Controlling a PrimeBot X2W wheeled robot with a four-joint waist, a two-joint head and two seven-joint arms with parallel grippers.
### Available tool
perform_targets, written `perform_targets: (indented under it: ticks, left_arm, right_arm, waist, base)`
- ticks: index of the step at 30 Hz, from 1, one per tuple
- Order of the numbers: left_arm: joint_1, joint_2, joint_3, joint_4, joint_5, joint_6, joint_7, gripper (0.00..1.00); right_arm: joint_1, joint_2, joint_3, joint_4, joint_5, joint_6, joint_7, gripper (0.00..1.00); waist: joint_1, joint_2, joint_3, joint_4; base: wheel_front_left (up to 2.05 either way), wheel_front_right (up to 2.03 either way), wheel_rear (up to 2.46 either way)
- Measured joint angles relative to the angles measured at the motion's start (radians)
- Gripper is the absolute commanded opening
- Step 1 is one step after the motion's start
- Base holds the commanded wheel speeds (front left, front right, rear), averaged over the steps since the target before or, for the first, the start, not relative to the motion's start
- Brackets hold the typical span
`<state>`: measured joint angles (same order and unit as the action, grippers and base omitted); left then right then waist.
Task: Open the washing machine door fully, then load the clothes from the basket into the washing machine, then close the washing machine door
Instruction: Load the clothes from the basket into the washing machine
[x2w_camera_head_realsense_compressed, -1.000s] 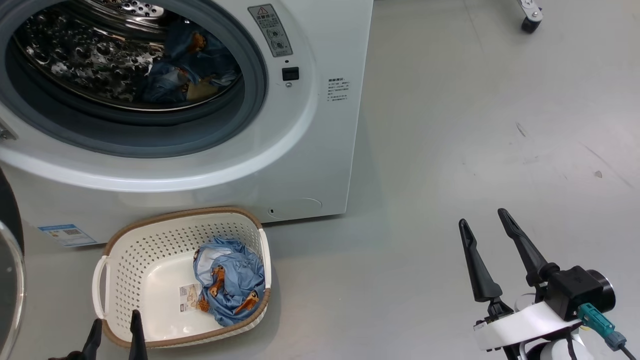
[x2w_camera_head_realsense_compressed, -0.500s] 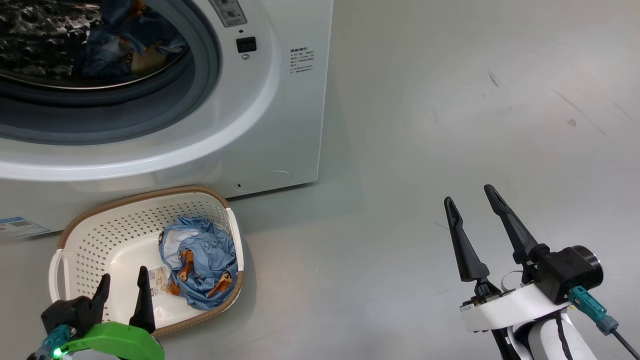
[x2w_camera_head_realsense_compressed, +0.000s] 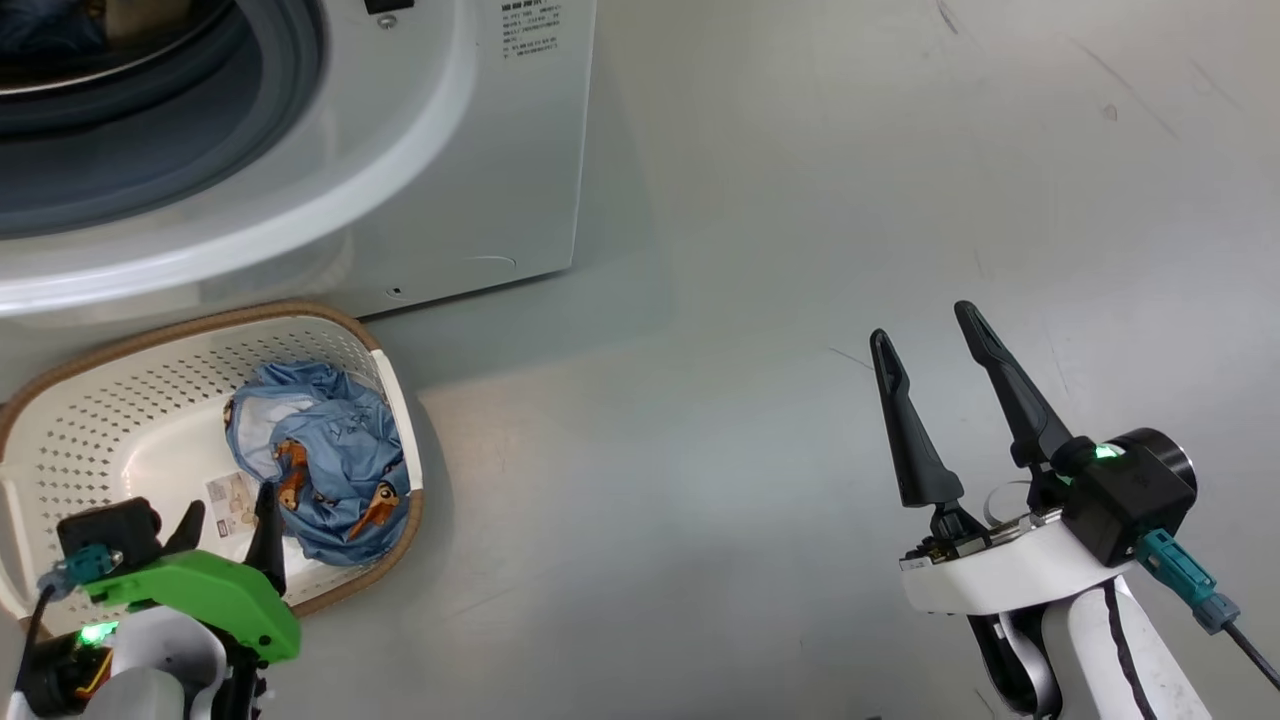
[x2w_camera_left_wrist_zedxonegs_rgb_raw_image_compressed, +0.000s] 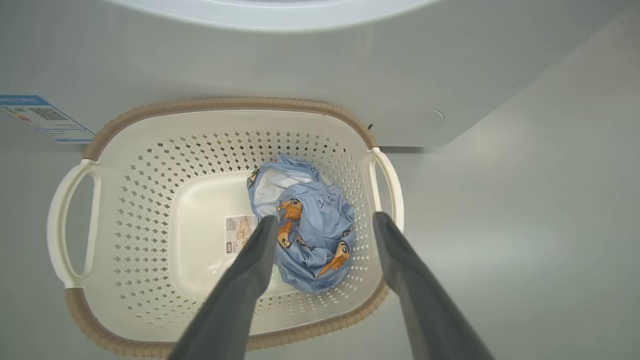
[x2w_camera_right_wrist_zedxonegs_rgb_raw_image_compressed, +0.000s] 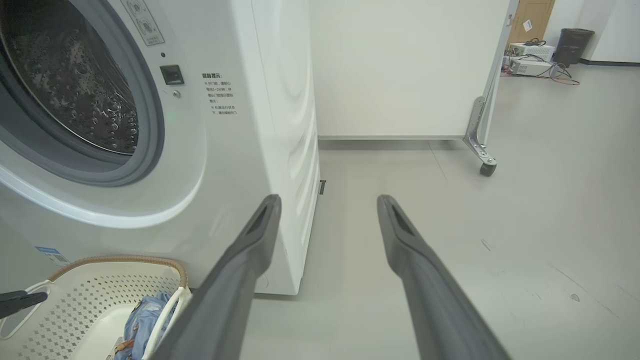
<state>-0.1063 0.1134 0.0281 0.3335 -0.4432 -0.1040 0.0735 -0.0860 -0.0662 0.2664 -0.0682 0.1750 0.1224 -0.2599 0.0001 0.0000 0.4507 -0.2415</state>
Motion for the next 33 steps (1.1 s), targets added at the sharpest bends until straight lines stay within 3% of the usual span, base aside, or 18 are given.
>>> perform_targets:
  ticks: [18,33]
  left_arm:
    - [-0.214,0.08,0.028,0.099,-0.015,0.012,0.146,1.0]
    - [-0.349,0.11,0.038,0.171,-0.035,0.012,0.2,1.0]
  right_arm:
    - [-0.113,0.01,0.014,-0.017,-0.009,0.0,0.0,1.0]
    - [-0.121,0.018,-0.007,-0.025,-0.021,0.0,0.0,1.0]
  waist:
    - [0.0001,0.0,0.231,-0.054]
    - [0.0,0.0,0.329,-0.078]
  base:
    - [0.0,0.0,0.0]
    - [0.0,0.0,0.0]
